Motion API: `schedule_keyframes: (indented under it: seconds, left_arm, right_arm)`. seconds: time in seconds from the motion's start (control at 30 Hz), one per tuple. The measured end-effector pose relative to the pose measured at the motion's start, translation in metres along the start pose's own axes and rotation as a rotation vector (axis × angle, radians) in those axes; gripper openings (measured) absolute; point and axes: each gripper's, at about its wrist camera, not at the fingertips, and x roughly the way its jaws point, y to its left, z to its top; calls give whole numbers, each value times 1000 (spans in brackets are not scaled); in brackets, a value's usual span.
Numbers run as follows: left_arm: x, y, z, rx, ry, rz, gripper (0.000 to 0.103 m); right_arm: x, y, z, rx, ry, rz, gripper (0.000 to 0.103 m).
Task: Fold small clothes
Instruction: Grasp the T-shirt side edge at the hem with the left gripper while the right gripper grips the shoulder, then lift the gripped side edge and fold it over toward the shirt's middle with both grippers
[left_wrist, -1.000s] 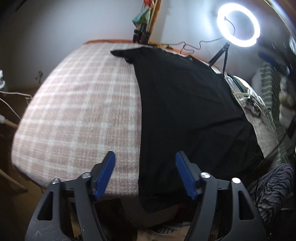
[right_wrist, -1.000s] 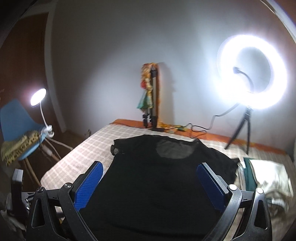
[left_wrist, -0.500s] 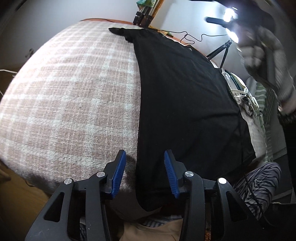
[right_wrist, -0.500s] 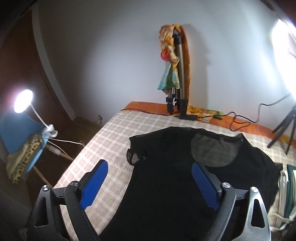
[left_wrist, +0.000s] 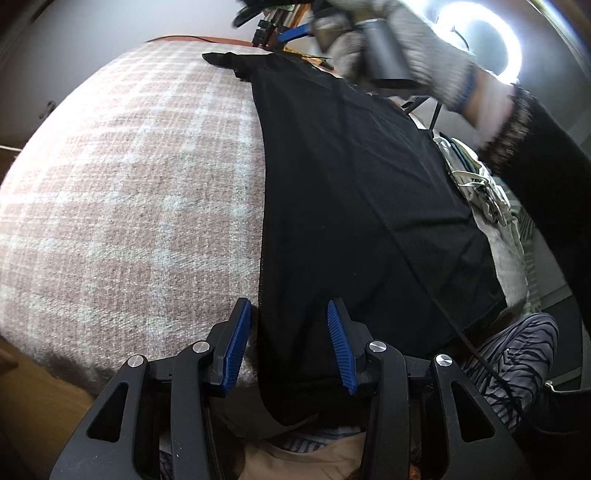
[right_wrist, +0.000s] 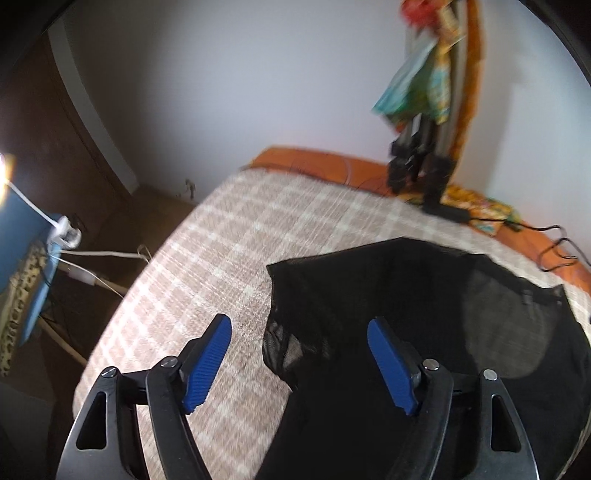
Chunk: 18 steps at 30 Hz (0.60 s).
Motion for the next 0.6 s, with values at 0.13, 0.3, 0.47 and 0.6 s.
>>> schedule_keyframes:
  seconds: [0.13,0.3,0.47,0.6]
  left_arm:
    - [0,7,-2,-35,5,-62,40]
    - [0,8,-1,-39,6,-74,38]
    - [-1,17,-1,-54,4,-89,18]
    - [0,18,-2,-71,3,-114,10]
  right_arm:
    - [35,8,10,-33,31,-51,75]
    - [62,15,22,-43,48,-72,75]
    - [87,29,30,-116,66,-122,67]
    - [102,31,33,-143,86,-183,56]
